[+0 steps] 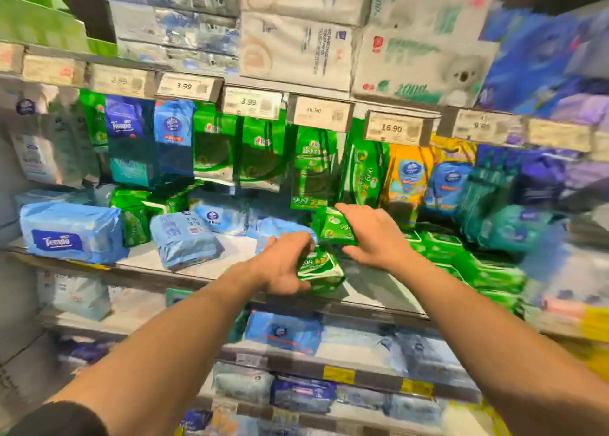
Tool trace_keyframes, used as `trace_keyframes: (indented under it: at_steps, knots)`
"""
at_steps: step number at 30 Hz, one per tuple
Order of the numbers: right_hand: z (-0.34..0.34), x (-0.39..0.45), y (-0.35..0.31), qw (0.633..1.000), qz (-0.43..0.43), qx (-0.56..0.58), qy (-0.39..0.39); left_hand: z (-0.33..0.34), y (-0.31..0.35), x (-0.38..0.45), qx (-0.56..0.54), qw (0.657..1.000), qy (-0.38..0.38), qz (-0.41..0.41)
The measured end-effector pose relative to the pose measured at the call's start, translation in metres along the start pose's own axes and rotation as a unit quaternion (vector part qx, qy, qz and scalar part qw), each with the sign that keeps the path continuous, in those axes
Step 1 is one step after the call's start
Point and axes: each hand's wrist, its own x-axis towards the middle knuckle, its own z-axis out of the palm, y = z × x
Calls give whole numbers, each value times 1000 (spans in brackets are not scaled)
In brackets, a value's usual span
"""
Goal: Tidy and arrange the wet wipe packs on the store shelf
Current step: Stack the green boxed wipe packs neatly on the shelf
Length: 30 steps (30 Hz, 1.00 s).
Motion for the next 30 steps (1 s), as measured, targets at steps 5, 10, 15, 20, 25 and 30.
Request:
trace_keyframes:
  at_steps: [5, 10, 15, 20, 25, 30]
  knots:
    - [-27, -69, 68, 993, 89, -68, -23, 18, 44, 52, -25, 998, -7, 51]
    - [-32, -120, 108, 984, 139, -105, -41, 46, 84, 96, -24, 997, -38, 70]
    - [-10, -146, 138, 979, 147, -105, -91, 91, 110, 115, -27, 993, -100, 48]
    - [8, -147, 175, 983, 121, -104, -92, 113, 135, 132, -52, 993, -106, -3]
    - [22, -139, 193, 986, 93, -112, -76, 122, 147, 153, -47, 992, -104, -57]
    - [42, -133, 196, 984, 71, -143, -77, 120, 155, 163, -29, 992, -104, -59]
